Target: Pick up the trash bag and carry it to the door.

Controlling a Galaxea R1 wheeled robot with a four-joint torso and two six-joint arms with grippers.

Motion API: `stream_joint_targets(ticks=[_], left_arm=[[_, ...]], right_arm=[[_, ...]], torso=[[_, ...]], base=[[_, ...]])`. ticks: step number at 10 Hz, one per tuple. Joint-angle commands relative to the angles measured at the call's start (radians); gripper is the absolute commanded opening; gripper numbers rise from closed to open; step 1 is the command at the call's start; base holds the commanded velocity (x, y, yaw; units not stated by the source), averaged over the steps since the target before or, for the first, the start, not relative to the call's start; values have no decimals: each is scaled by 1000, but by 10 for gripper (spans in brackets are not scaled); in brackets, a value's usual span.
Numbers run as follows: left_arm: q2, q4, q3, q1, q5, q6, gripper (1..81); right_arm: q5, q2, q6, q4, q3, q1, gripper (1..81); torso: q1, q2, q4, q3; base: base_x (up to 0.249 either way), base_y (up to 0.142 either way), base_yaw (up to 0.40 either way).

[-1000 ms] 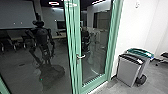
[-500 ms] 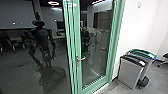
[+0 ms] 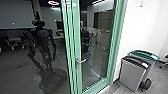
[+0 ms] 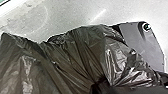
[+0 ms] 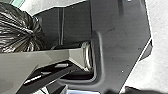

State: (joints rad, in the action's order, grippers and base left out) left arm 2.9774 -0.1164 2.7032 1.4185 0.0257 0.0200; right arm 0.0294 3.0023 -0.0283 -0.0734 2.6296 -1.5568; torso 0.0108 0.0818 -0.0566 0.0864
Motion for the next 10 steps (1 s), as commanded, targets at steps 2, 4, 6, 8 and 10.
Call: stream_joint_targets(ticks=[2, 4, 6, 8, 10], left_arm=[[-6, -9, 0, -60, 48, -6, 10], [-6, -9, 0, -62, 48, -6, 10], [-6, -9, 0, -62, 48, -6, 10], [-6, -9, 0, -63, 48, -6, 10], [-6, -9, 0, -63, 48, -6, 10]], right_arm=[[64, -1, -4, 6, -4, 45, 811], [64, -1, -4, 6, -4, 48, 811], [66, -1, -4, 6, -4, 51, 811], [66, -3, -4, 6, -1, 51, 811], [67, -1, -4, 6, 1, 51, 811]], torso=[[0, 0, 0, 0], [0, 0, 0, 0], [0, 0, 0, 0], [0, 0, 0, 0], [0, 0, 0, 0]], base=[[141, 0, 0], [141, -64, 0], [141, -67, 0], [141, -67, 0], [141, -67, 0]])
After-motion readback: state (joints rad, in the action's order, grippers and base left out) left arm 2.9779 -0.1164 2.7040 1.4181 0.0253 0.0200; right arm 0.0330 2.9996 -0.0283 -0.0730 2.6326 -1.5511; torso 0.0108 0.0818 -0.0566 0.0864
